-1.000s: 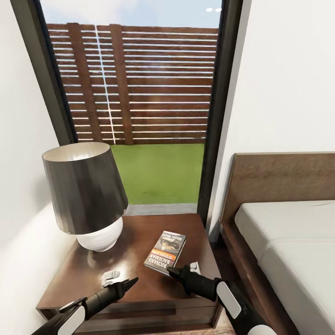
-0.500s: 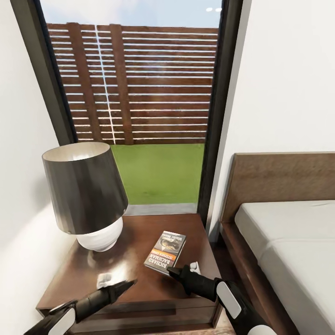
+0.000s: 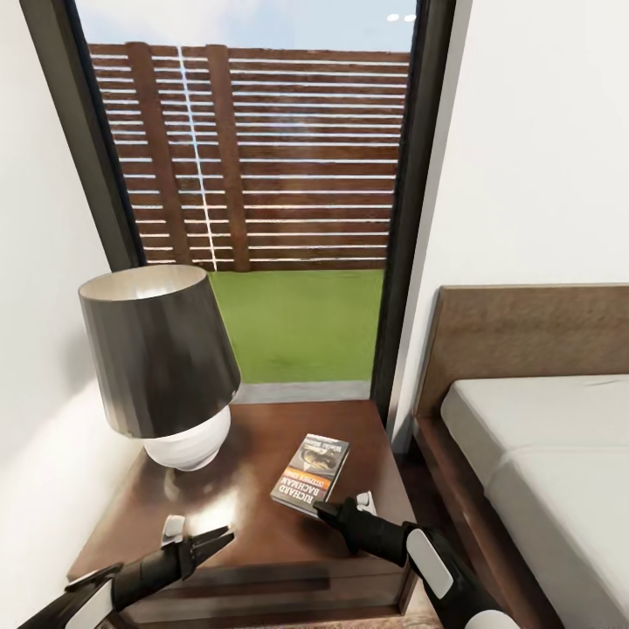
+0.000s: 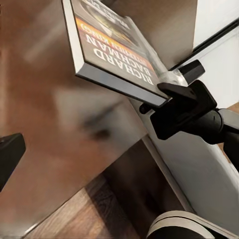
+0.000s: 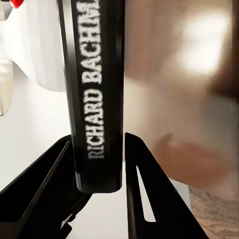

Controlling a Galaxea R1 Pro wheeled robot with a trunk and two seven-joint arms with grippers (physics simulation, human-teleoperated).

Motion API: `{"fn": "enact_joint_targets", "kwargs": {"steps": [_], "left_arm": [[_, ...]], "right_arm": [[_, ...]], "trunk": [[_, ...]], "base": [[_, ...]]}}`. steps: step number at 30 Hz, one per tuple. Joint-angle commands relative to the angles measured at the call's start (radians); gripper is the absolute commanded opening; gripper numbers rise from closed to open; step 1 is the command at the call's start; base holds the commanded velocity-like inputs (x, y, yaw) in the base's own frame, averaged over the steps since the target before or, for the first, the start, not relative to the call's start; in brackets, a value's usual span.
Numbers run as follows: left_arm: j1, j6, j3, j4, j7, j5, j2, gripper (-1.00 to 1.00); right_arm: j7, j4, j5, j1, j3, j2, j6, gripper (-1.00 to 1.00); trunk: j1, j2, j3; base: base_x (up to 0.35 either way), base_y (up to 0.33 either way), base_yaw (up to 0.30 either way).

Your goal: In the bedroom, move the book from the bed onto either nightstand, and place the two sandals side by side next to the bed.

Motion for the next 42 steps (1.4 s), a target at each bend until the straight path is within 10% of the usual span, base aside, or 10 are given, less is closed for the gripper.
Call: {"fn": "enact_joint_targets", "kwargs": {"steps": [1, 42], "left_arm": [[-0.001, 0.008, -0.007, 0.0, -0.002, 0.01, 0.001, 1.0], [-0.001, 0.008, -0.01, 0.001, 0.025, 0.01, -0.006, 1.0]], "right_arm": [[0.0, 0.0, -0.007, -0.001, 0.0, 0.0, 0.006, -1.0], [0.003, -0.001, -0.007, 0.0, 0.002, 0.0, 0.006, -1.0]], "trunk": [[0.004, -0.008, -0.004], [0.007, -0.01, -0.027]], "base": [[0.0, 0.0, 0.0], [0.0, 0.0, 0.0]]}}
